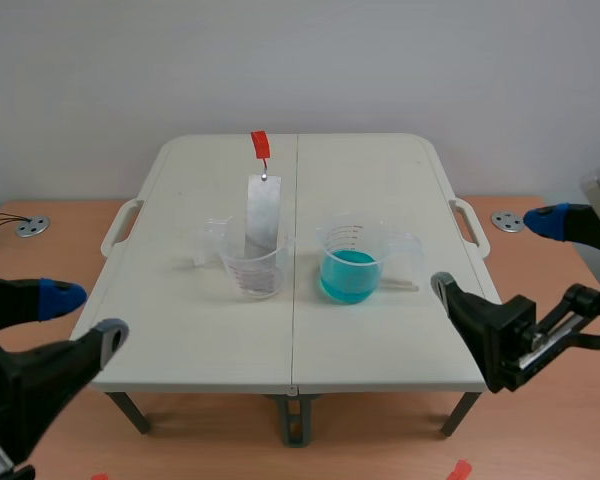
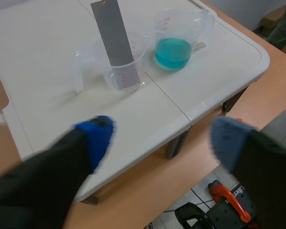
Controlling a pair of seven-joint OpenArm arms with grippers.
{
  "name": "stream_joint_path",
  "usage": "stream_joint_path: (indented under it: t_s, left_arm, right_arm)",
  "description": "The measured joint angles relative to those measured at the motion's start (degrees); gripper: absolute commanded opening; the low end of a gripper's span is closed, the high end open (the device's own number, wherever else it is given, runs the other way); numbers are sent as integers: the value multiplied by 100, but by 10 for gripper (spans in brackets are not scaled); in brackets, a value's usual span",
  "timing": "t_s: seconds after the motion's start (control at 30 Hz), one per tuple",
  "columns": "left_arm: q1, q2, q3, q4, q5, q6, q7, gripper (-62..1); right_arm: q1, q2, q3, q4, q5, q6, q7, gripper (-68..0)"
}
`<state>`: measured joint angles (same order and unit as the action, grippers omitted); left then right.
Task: Hold the metal plate by the orange handle, dip it into the blue solution, take it out and point at it, then put the plate back in the beaker on the left.
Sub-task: 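Lift the metal plate out of the left beaker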
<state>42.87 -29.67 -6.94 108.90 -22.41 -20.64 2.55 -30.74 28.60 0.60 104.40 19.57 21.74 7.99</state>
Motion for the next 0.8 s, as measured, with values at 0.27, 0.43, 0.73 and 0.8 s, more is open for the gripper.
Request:
stream_joint_path:
  t_s: [0.27, 0.43, 0.73, 0.8]
  left_arm:
    - [0, 0, 0, 0, 4, 0, -2, -597]
    - [216, 0, 0, 0, 212, 48, -17, -597]
    - [850, 0, 0, 0, 328, 48, -17, -597]
    - [890, 0, 0, 0, 334, 48, -13, -597]
  right_arm:
    - [798, -310, -289, 0, 442, 122, -358, -12]
    - [1397, -319, -540, -107, 1016, 260, -673, -12]
    - [2455, -319, -949, -925, 1519, 341, -979, -12]
    - [2691, -319, -1062, -1147, 1561, 341, -986, -12]
